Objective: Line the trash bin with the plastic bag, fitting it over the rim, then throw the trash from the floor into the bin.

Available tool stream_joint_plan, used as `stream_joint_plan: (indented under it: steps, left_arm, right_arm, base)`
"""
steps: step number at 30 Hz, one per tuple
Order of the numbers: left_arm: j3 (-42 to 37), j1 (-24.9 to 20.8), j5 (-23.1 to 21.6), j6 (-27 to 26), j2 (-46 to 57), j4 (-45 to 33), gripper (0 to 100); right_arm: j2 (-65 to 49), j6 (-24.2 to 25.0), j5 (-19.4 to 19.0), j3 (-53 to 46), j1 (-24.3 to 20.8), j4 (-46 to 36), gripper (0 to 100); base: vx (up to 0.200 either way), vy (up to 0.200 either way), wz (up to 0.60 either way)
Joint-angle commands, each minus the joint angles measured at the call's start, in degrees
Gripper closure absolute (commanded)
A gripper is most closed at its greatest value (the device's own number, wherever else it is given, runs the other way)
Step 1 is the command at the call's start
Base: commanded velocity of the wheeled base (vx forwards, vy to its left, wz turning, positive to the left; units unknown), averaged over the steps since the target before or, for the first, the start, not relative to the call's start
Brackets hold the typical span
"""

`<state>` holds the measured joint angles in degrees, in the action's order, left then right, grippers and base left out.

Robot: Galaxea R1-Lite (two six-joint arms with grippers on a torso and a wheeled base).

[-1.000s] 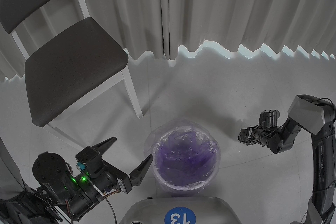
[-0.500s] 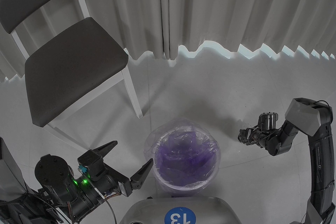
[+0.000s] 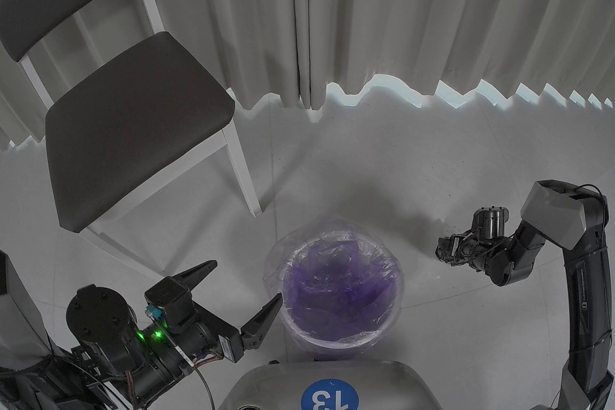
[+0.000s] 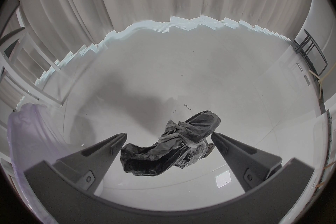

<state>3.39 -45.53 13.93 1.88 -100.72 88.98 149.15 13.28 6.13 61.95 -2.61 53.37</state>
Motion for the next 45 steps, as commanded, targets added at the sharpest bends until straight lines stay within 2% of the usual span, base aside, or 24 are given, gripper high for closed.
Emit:
stream_joint_plan:
  steps: [1, 17, 28, 34, 36, 39, 45]
  left_arm:
    - [0.0, 0.0, 0.0, 0.1, -0.1, 1.0, 0]
    - [-0.5, -0.4, 0.0, 0.0, -0.4, 1.0, 0]
    - [-0.8, -0.8, 0.1, -2.3, 0.0, 1.0, 0]
    - [-0.5, -1.8, 0.2, -2.8, 0.1, 1.0, 0]
    - [-0.3, -1.9, 0.8, -2.8, -0.4, 1.0, 0]
    - [-0.1, -1.9, 1.1, -2.8, -0.9, 1.0, 0]
    - [0.3, -1.9, 1.4, -2.8, -0.5, 1.0, 0]
  right_arm:
    - [0.1, 0.0, 0.0, 0.0, 0.0, 0.0, 100]
    - [0.0, 0.0, 0.0, -0.1, 0.0, -0.4, 100]
    - [-0.1, 0.1, -0.1, -0.2, 0.0, -0.5, 100]
    - [-0.1, 1.9, -1.7, -0.3, 0.1, -1.0, 100]
    - [-0.4, 3.9, -3.5, 1.0, 0.2, -5.0, 100]
    - [-0.5, 5.4, -3.8, 1.6, 0.3, -7.5, 100]
    - [0.1, 5.1, -3.0, 0.7, 0.2, 0.5, 100]
  base:
    - [0.0, 0.0, 0.0]
    - [0.0, 0.0, 0.0]
    - [0.0, 0.0, 0.0]
    - [0.0, 0.0, 0.0]
    - [0.0, 0.0, 0.0]
    - [0.0, 0.0, 0.0]
    - [0.0, 0.0, 0.0]
